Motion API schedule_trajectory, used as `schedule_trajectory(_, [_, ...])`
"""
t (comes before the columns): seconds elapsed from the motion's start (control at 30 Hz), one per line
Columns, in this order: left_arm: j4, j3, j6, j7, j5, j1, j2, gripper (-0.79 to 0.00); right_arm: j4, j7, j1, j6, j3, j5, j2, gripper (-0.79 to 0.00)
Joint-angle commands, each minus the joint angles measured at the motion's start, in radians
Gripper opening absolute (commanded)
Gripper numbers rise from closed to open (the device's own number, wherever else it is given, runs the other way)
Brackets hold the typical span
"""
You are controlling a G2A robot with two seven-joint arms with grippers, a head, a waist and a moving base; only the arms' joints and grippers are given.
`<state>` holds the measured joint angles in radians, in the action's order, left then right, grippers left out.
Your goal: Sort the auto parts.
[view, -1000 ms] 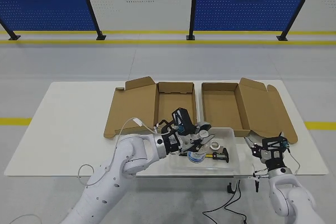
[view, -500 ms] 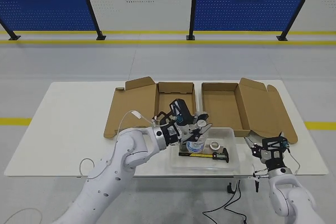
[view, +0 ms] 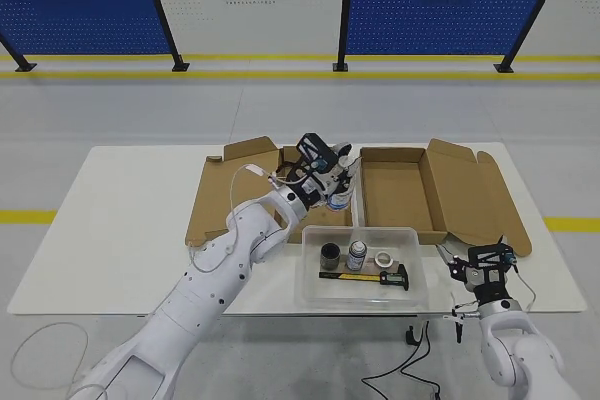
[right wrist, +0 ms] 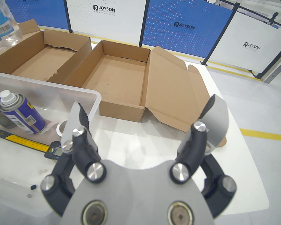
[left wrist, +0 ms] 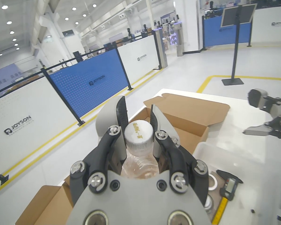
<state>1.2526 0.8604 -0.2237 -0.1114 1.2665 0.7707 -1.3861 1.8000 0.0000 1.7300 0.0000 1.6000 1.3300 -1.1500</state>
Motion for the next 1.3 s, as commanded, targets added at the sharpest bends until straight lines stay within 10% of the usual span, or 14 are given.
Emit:
schedule_trajectory(0.0, [-0.066,-0.012,0.04,-0.03,0.007,-0.016,-0.011,-0.785,0.0,0.0,0.0,0.0,0.0,0.0,0.0,0.0])
schedule_trajectory(0.67, [-0.491,-0.043,0.106,-0.246,0.026,-0.079,-0.073,-0.779,0.0,0.0,0.0,0.0,0.0,0.0,0.0,0.0])
schedule_trajectory(0.73, [-0.514,-0.045,0.103,-0.252,0.025,-0.082,-0.078,-0.351,0.0,0.0,0.0,0.0,0.0,0.0,0.0,0.0])
schedule_trajectory(0.77, [-0.529,-0.047,0.105,-0.25,0.03,-0.084,-0.08,0.0,0.0,0.0,0.0,0.0,0.0,0.0,0.0,0.0])
schedule_trajectory(1.27, [-0.425,-0.012,0.053,-0.265,0.108,-0.067,-0.067,0.0,0.0,0.0,0.0,0.0,0.0,0.0,0.0,0.0])
